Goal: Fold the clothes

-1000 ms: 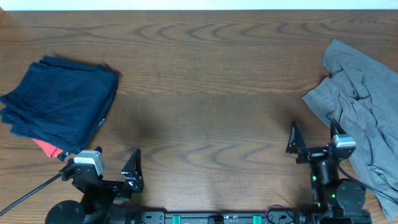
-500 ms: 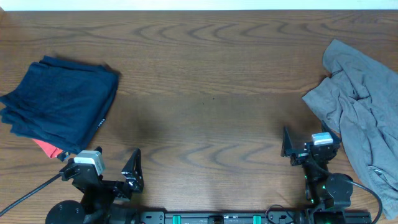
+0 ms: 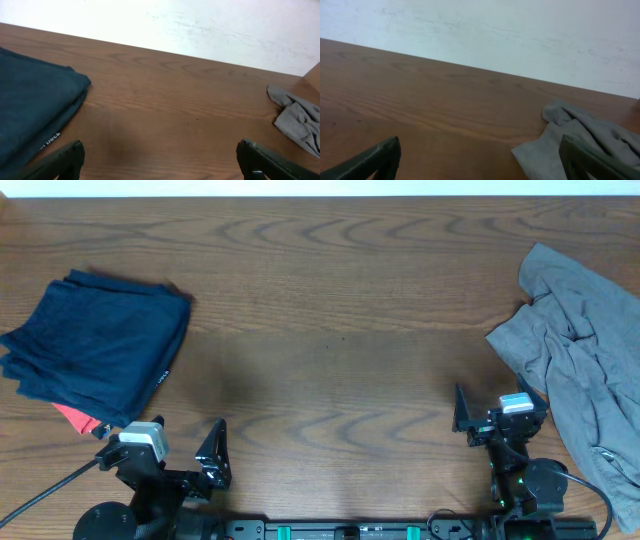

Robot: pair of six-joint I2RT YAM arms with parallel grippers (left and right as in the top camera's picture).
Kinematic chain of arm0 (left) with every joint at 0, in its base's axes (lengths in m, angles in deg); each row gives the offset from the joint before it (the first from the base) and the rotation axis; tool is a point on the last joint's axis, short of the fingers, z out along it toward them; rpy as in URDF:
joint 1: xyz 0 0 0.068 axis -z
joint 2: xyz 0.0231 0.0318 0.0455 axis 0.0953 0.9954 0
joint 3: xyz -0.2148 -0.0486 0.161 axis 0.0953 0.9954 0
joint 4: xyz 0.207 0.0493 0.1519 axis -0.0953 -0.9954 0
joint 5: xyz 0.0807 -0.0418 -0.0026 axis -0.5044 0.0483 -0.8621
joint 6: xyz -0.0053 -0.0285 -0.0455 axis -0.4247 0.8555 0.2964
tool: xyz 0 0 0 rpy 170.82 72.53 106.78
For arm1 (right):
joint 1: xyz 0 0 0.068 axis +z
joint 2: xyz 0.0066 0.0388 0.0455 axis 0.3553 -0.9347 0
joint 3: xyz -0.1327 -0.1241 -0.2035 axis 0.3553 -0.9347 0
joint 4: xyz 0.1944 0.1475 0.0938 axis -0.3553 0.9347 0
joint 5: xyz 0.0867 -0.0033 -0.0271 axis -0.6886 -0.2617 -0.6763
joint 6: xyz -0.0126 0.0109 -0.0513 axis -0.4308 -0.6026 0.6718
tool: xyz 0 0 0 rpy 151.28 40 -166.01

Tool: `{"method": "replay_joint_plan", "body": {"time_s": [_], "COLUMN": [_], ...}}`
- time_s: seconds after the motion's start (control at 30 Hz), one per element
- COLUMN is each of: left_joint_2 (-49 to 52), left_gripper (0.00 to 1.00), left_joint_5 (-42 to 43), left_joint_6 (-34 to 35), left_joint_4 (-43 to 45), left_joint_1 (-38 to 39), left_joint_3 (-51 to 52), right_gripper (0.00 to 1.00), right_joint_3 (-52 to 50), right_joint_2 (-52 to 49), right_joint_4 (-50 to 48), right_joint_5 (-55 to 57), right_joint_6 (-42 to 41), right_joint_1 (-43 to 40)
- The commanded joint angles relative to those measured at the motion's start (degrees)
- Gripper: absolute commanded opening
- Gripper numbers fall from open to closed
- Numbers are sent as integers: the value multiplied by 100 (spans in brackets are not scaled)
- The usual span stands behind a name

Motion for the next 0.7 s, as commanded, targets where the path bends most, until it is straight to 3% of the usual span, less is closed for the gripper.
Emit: {"method": "replay_joint_plan", "body": {"time_s": [0.0,0.5,0.67], "left_joint_2": [-31,-33,-42], "left_gripper": [98,98,98], "left_joint_5": [-68,-68,-68], "left_joint_6": [-96,-98,-98], "left_joint_4": [4,4,4], "left_joint_1": [22,11,-350], "left_joint_3": [17,17,17], "right_gripper": [99,99,99], "right_joint_3": [-7,-7,-7], "right_joint_2": [11,11,11], "right_joint_4": [20,22,22], "right_joint_5": [-26,-26,-26], "right_joint_6": [81,81,81], "right_joint_1": [46,46,46]}}
